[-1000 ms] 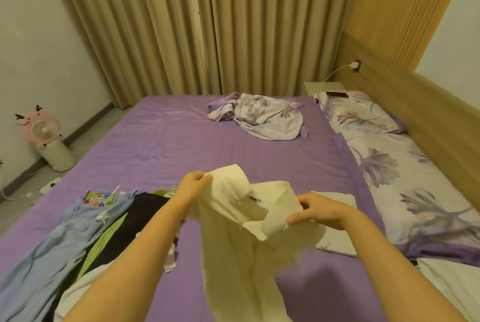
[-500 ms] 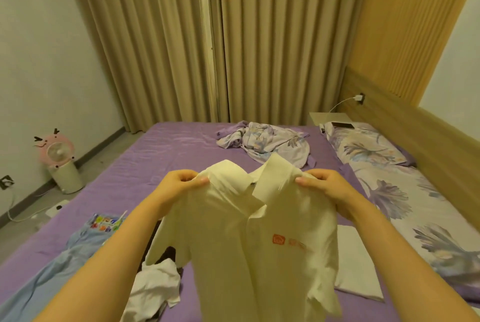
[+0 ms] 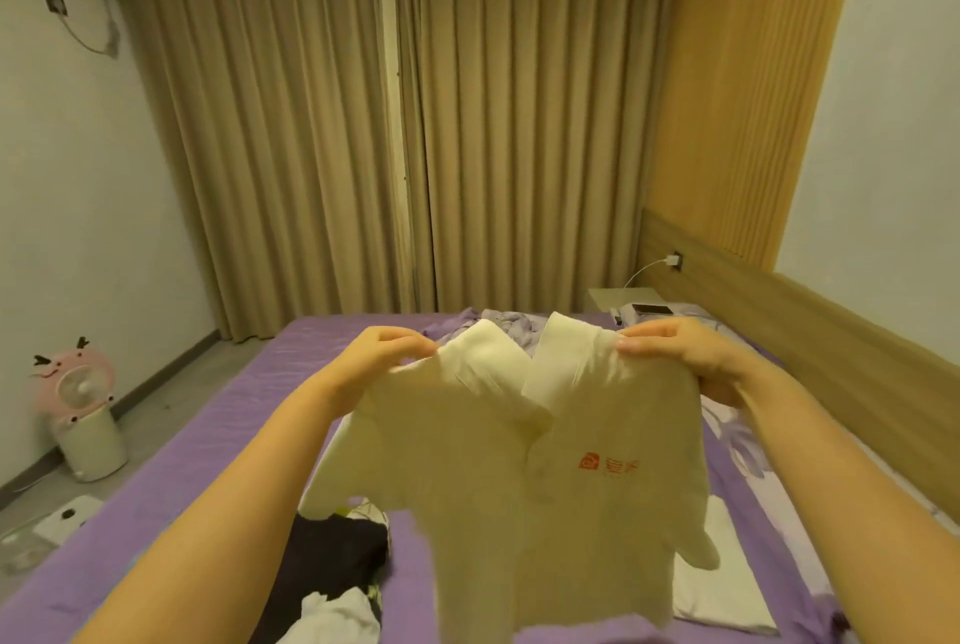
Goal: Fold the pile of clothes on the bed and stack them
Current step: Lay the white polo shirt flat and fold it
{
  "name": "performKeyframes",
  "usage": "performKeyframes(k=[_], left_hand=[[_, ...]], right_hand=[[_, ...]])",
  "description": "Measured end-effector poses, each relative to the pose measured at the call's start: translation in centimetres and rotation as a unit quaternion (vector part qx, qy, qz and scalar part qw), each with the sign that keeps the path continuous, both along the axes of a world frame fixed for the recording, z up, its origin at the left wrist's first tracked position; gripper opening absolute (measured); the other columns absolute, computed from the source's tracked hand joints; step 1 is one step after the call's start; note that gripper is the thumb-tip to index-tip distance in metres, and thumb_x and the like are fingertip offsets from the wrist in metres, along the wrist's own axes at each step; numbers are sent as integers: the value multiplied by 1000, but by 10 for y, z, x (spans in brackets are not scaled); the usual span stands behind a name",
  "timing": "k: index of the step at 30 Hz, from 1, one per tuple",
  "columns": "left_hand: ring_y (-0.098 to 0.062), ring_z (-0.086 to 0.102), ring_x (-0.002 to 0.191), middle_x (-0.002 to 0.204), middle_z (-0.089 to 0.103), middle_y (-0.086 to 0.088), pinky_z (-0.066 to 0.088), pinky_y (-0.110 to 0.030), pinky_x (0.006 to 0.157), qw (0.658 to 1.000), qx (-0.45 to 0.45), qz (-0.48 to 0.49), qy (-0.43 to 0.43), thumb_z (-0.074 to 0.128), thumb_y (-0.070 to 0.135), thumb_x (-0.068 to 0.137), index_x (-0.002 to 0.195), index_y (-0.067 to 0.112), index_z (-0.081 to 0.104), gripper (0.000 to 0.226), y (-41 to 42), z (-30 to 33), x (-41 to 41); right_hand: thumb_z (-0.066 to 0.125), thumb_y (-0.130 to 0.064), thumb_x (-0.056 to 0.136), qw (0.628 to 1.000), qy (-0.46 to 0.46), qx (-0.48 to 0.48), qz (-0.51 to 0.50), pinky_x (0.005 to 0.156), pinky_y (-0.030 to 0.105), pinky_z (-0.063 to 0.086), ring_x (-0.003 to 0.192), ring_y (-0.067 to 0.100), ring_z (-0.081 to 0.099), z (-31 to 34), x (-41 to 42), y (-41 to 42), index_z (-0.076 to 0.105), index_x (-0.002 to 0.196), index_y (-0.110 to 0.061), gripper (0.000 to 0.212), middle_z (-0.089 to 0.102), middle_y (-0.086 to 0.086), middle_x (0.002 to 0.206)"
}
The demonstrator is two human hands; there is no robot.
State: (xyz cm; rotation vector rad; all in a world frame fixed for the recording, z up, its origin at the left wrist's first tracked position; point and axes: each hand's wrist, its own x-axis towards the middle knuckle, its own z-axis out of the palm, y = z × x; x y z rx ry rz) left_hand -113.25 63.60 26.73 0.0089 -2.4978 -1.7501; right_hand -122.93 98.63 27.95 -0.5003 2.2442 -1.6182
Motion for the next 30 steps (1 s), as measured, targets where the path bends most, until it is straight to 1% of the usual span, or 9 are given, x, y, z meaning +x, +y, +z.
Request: performKeyframes(k=[2, 6, 10, 14, 18, 21, 24, 28, 30], left_hand=[[-5, 65, 79, 88, 74, 0, 49, -25, 81, 998, -59, -24, -1, 74, 30, 73, 83, 16, 77, 17, -1, 7, 7], [10, 55, 61, 68, 64, 23, 42, -5, 59, 979, -187, -79, 5, 77, 37, 78, 82, 30, 76, 8, -1, 18, 24], [-1, 58, 73, 78, 67, 12, 45, -22, 71, 951, -303, -65, 11, 78, 43, 74, 77, 27, 74, 16, 2, 17, 33], [-8, 55, 64, 67, 59, 7, 46, -22, 64, 980, -170, -99, 29, 78, 32, 78, 79, 20, 73, 14, -2, 23, 56], [-19, 70, 80, 91, 74, -9, 57, -30, 72, 986, -76, -147, 5, 77, 38, 74, 90, 14, 73, 29, -11, 31, 77], [-20, 69, 79, 94, 73, -13, 57, -32, 72, 986, -73, -149, 22, 81, 36, 72, 91, 14, 72, 30, -14, 33, 80], [-16, 67, 76, 90, 73, -8, 56, -30, 69, 986, -77, -145, 20, 77, 31, 74, 89, 18, 71, 21, -15, 27, 75], [-7, 60, 73, 79, 64, 4, 50, -27, 72, 976, -184, -119, -14, 78, 27, 76, 90, 33, 71, 17, -13, -13, 53], [-11, 55, 70, 76, 58, 4, 45, -28, 67, 964, -241, -102, -48, 79, 36, 74, 84, 29, 70, 15, -7, -47, 40]], right_hand=[[80, -37, 63, 998, 31, 54, -12, 74, 27, 57, 87, 17, 71, 5, 13, 1, 77, 96, -21, 37, 75, 2, 94], [80, -49, 60, 986, 74, 147, -36, 77, 24, 52, 80, 6, 68, 12, 44, 5, 79, 82, -27, 30, 75, -8, 83], [79, -42, 71, 978, 102, 177, -34, 62, 19, 44, 59, -5, 61, 15, 73, 10, 77, 67, -28, 14, 69, -14, 65], [75, -25, 79, 988, 116, 93, -37, 61, 16, 51, 73, 5, 70, 19, 102, 17, 78, 84, -28, 7, 75, -5, 83], [72, -17, 82, 993, 113, 34, -24, 61, 17, 53, 78, 11, 71, 21, 124, 22, 77, 92, -25, 14, 75, 0, 89], [72, -13, 81, 989, 130, 68, -26, 64, 14, 51, 79, 5, 69, 18, 128, 17, 77, 89, -27, 17, 75, -2, 90], [78, -24, 76, 979, 136, 144, -41, 79, 18, 47, 87, -1, 66, 9, 123, 12, 75, 93, -30, 19, 73, -13, 92], [80, -32, 71, 967, 110, 224, -46, 69, 16, 43, 78, -4, 62, -24, 105, 9, 76, 81, -30, 12, 71, -16, 80], [80, -31, 71, 964, 95, 247, -34, 71, 20, 45, 80, 3, 63, -51, 92, 6, 75, 78, -28, 9, 71, -10, 80]])
